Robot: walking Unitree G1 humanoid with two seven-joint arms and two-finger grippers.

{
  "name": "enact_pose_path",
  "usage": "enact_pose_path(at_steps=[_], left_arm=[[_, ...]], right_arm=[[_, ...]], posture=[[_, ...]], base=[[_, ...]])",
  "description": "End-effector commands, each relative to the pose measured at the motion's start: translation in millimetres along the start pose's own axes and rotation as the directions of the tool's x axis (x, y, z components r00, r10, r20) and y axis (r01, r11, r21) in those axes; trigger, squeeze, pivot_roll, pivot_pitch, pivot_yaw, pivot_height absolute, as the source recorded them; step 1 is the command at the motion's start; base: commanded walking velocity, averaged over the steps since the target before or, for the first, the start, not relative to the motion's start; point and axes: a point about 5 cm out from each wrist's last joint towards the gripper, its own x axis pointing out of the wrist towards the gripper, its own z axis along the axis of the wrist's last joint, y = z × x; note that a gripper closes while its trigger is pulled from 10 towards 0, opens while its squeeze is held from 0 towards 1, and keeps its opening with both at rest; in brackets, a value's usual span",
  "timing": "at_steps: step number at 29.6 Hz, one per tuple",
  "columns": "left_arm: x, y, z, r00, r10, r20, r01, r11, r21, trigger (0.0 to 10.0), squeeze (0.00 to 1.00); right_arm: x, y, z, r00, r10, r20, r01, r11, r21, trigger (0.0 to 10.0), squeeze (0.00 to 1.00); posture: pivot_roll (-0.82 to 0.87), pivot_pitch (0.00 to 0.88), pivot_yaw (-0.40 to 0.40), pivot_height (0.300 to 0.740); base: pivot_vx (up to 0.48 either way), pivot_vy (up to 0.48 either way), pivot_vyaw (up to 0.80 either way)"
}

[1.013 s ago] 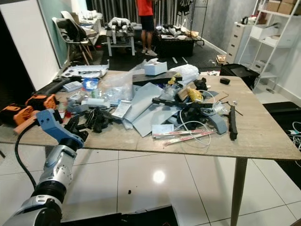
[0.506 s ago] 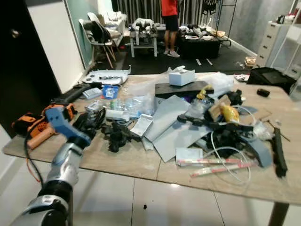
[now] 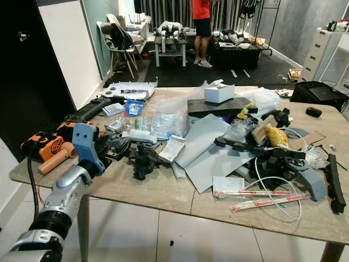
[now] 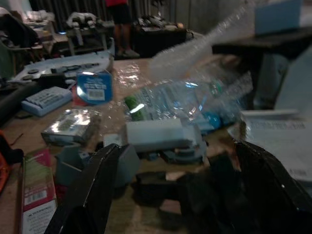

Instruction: Picking trash to rubbish bin

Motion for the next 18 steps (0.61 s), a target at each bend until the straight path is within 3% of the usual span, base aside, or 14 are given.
enact_pose_path(at_steps=[1,6,18], left_arm=[[-1.2,-8.2,-9.0,0.999,-0.035,-0.032,0.035,0.999,0.007,10.0,0.0],[2.2,-28.9,-15.4,0.991,-0.134,-0.02,0.132,0.99,-0.052,10.0,0.0],[2.2,-44.4,-31.3,0.986,-0.144,-0.09,0.141,0.989,-0.034,10.0,0.0]], right_arm=[[0.5,9.3,-8.0,0.999,0.028,-0.031,-0.029,1.0,-0.007,10.0,0.0],[0.5,11.6,-9.5,0.999,0.033,-0.032,-0.033,0.999,-0.005,10.0,0.0],[-0.7,19.6,-23.8,0.997,0.05,-0.058,-0.049,0.999,0.011,10.0,0.0]], posture=[[-0.11,0.118,0.055,0.74],[-0.12,0.135,0.06,0.74],[-0.13,0.182,0.071,0.74]], base=[[0.0,0.0,0.0],[0.0,0.0,0.0],[0.0,0.0,0.0]])
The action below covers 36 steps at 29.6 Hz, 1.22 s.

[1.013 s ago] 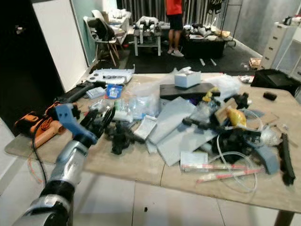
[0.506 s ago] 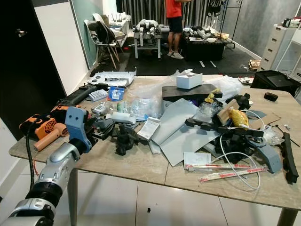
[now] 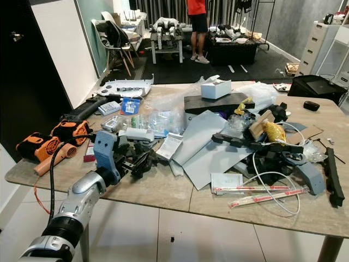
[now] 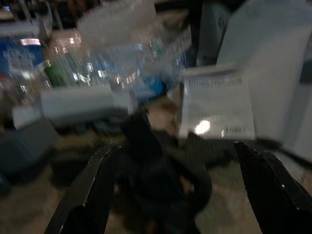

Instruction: Picking trash to rubbish bin

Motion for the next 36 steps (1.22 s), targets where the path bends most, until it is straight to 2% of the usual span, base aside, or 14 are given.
enact_pose_path(at_steps=[1,6,15,16,17,18,36], left_arm=[[-1.1,-4.1,-8.4,0.999,-0.001,-0.036,0.001,1.0,0.002,10.0,0.0],[-0.4,-15.5,-21.5,0.999,0.011,-0.052,-0.012,0.999,-0.035,10.0,0.0],[4.2,-18.1,-17.4,0.999,0.052,-0.004,-0.052,0.998,-0.042,10.0,0.0],[4.9,-18.6,-17.4,0.998,0.055,-0.003,-0.055,0.998,-0.044,5.3,0.0],[5.3,-19.0,-17.5,0.998,0.057,-0.001,-0.057,0.997,-0.045,5.3,0.0],[5.5,-20.2,-17.7,0.999,0.053,0.003,-0.053,0.997,-0.048,0.0,0.0],[4.6,-20.6,-19.9,0.998,0.06,0.014,-0.059,0.997,-0.056,0.0,0.0]], right_arm=[[0.7,15.4,-9.6,0.998,0.049,-0.028,-0.049,0.999,0.001,10.0,0.0],[-0.2,17.6,-17.1,0.998,0.052,-0.039,-0.052,0.999,0.015,10.0,0.0],[-2.2,14.6,-27.8,0.997,0.05,-0.055,-0.049,0.999,0.019,10.0,0.0],[-2.6,13.4,-29.0,0.997,0.048,-0.057,-0.047,0.999,0.02,10.0,0.0],[-2.8,12.6,-29.7,0.997,0.046,-0.059,-0.045,0.999,0.02,10.0,0.0],[-2.9,11.9,-30.3,0.997,0.045,-0.06,-0.044,0.999,0.02,10.0,0.0],[-1.2,12.6,-19.9,0.998,0.048,-0.041,-0.048,0.999,0.011,10.0,0.0]], posture=[[-0.13,0.187,0.072,0.74],[-0.15,0.211,0.075,0.74],[-0.18,0.24,0.066,0.74],[-0.19,0.237,0.065,0.74],[-0.19,0.237,0.065,0.74],[-0.19,0.237,0.065,0.74],[-0.17,0.204,0.063,0.74]], base=[[0.0,0.0,0.0],[0.0,0.0,0.0],[0.0,0.0,0.0],[0.0,0.0,0.0],[0.0,0.0,0.0],[0.0,0.0,0.0],[0.0,0.0,0.0]])
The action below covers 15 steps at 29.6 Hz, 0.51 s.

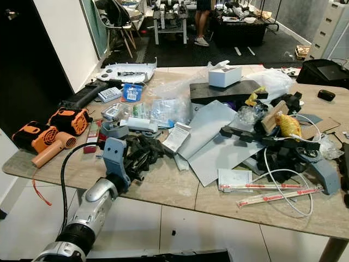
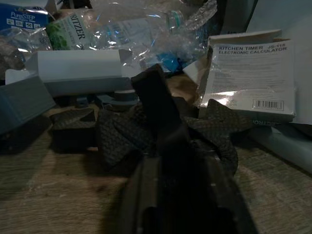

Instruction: Picking trash to rubbish bin

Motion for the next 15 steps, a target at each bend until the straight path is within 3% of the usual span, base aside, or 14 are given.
enact_pose_path(at_steps=[1,10,13,15], left_arm=[[-5.3,-2.1,-15.0,0.998,0.005,-0.056,-0.007,0.999,-0.038,0.0,0.0],[-6.8,0.3,-13.8,0.999,0.009,-0.043,-0.011,0.999,-0.048,0.0,0.0],[-6.4,1.6,-9.2,1.0,0.01,-0.003,-0.01,0.995,-0.099,0.0,0.0],[-5.8,2.2,-2.1,0.998,-0.008,0.063,0.021,0.979,-0.202,0.0,0.0]], right_arm=[[1.3,10.1,0.2,0.999,0.036,-0.005,-0.036,0.999,-0.002,10.0,0.0],[2.1,14.0,4.2,0.999,0.045,0.0,-0.045,0.999,-0.011,10.0,0.0],[2.3,14.4,4.9,0.999,0.046,0.0,-0.046,0.999,-0.012,10.0,0.0],[2.3,14.2,5.8,0.999,0.045,0.001,-0.045,0.999,-0.013,10.0,0.0]], posture=[[-0.17,0.201,0.064,0.74],[-0.16,0.184,0.066,0.74],[-0.16,0.181,0.065,0.74],[-0.16,0.174,0.065,0.74]], base=[[0.0,0.0,0.0],[0.0,0.0,0.0],[0.0,0.0,0.0],[0.0,0.0,0.0]])
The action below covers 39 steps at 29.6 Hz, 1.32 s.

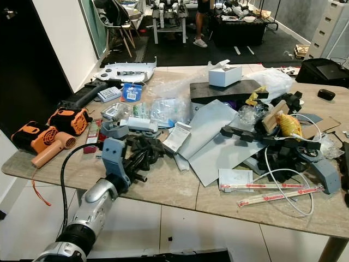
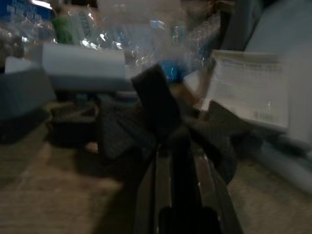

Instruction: Picking trash to rubbish bin

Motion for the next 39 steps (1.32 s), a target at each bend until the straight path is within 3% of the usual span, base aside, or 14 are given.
enact_pose_path(at_steps=[1,7,15,16,17,18,20,21,23,26,31,34,35,39], left_arm=[[-3.2,-0.7,3.0,0.998,-0.026,0.062,0.034,0.99,-0.138,0.0,0.0],[-11.7,8.2,34.6,0.957,-0.112,0.268,0.192,0.935,-0.297,0.0,0.0],[-37.2,4.1,63.7,0.832,-0.316,0.456,0.503,0.777,-0.378,0.0,0.0],[-46.2,-5.5,66.1,0.78,-0.406,0.476,0.597,0.71,-0.373,1.5,0.0],[-46.2,-5.5,66.1,0.78,-0.406,0.476,0.597,0.71,-0.373,1.5,0.0],[-50.5,-14.5,61.3,0.759,-0.469,0.453,0.637,0.68,-0.363,6.8,0.0],[-53.0,-20.6,57.4,0.745,-0.507,0.434,0.659,0.661,-0.358,6.8,0.0],[-56.8,-27.3,51.3,0.729,-0.542,0.419,0.682,0.626,-0.377,10.0,0.0],[-64.2,-41.0,39.9,0.695,-0.583,0.42,0.718,0.548,-0.428,10.0,0.0],[-70.0,-52.7,30.4,0.684,-0.582,0.44,0.727,0.491,-0.48,10.0,0.0],[-78.8,-59.7,12.8,0.718,-0.577,0.39,0.686,0.491,-0.537,10.0,0.0],[-80.6,-61.4,4.1,0.745,-0.567,0.352,0.653,0.509,-0.561,10.0,0.0],[-81.1,-61.9,-4.9,0.788,-0.537,0.302,0.596,0.54,-0.595,10.0,0.0],[-81.5,-65.5,-10.4,0.802,-0.531,0.273,0.571,0.548,-0.611,10.0,0.0]], right_arm=[[1.9,13.5,4.6,0.999,0.043,0.011,-0.043,0.999,-0.007,10.0,0.0],[2.1,10.7,9.9,0.999,0.038,0.019,-0.038,0.999,-0.015,10.0,0.0],[2.4,9.1,16.8,0.999,0.034,0.031,-0.033,0.999,-0.029,10.0,0.0],[2.4,8.1,17.9,0.999,0.028,0.034,-0.027,0.999,-0.034,10.0,0.0],[2.4,8.1,17.9,0.999,0.028,0.034,-0.027,0.999,-0.034,10.0,0.0],[2.3,7.5,18.4,0.999,0.024,0.035,-0.023,0.999,-0.035,10.0,0.0],[2.3,7.0,18.6,0.999,0.022,0.035,-0.021,0.999,-0.036,10.0,0.0],[2.2,6.0,18.9,0.999,0.017,0.035,-0.015,0.999,-0.039,10.0,0.0],[1.9,2.6,19.1,0.999,0.0,0.033,0.001,0.999,-0.043,10.0,0.0],[1.5,-1.6,19.9,0.999,-0.016,0.029,0.017,0.999,-0.047,10.0,0.0],[1.3,-4.0,21.7,0.999,-0.025,0.028,0.026,0.998,-0.05,10.0,0.0],[1.3,-4.6,22.5,0.999,-0.026,0.029,0.028,0.998,-0.054,10.0,0.0],[1.2,-4.9,23.0,0.999,-0.027,0.029,0.029,0.998,-0.06,10.0,0.0],[1.2,-5.0,23.0,0.999,-0.027,0.027,0.029,0.997,-0.068,10.0,0.0]], posture=[[-0.15,0.169,0.063,0.74],[-0.15,0.15,0.057,0.74],[-0.14,0.131,0.052,0.74],[-0.14,0.125,0.049,0.74],[-0.14,0.125,0.049,0.74],[-0.13,0.123,0.048,0.74],[-0.13,0.123,0.048,0.74],[-0.13,0.119,0.047,0.74],[-0.13,0.115,0.045,0.74],[-0.12,0.108,0.041,0.74],[-0.11,0.106,0.037,0.74],[-0.11,0.106,0.035,0.74],[-0.1,0.107,0.03,0.74],[-0.1,0.104,0.027,0.74]], base=[[0.0,0.0,0.0],[0.0,0.0,0.0],[0.0,0.0,0.0],[0.0,0.0,0.0],[0.0,0.0,0.0],[0.0,0.0,0.0],[0.0,0.0,0.0],[0.0,0.0,0.0],[0.0,0.0,0.0],[0.0,0.0,0.0],[0.0,0.0,0.0],[0.0,0.0,0.0],[0.0,0.0,0.0],[0.0,0.0,0.0]])
